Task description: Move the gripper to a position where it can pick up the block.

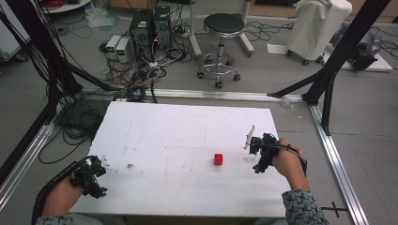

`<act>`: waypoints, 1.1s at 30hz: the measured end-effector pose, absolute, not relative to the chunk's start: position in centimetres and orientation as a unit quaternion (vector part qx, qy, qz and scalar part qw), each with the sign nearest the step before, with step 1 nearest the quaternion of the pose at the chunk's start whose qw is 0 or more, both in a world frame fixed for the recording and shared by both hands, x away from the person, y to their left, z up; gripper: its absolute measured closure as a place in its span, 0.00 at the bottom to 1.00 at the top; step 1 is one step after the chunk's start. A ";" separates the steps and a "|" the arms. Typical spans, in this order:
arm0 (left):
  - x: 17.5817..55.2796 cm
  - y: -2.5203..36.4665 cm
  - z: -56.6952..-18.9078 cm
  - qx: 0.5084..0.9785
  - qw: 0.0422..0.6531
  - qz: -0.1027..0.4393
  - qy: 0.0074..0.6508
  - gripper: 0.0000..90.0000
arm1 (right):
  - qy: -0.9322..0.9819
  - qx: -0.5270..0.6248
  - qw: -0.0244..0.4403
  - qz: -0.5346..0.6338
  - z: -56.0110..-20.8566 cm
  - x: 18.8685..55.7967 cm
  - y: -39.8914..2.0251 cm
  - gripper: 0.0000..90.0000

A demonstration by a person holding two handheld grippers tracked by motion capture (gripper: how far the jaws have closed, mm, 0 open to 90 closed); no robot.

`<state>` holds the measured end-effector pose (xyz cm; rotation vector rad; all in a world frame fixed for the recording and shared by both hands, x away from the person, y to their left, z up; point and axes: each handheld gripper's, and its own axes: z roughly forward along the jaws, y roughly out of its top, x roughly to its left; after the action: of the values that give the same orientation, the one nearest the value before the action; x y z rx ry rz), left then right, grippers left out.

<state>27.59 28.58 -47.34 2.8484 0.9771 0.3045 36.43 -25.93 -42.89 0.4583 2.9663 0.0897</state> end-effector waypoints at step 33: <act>27.7 28.7 -47.5 0.938 0.057 0.099 0.327 0.24 | 0.997 0.019 0.051 0.051 -46.1 40.1 -17.7 0.13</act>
<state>27.74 28.69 -47.45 2.8448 0.9909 0.3005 40.10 -17.66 -46.09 0.0571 3.0354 0.1549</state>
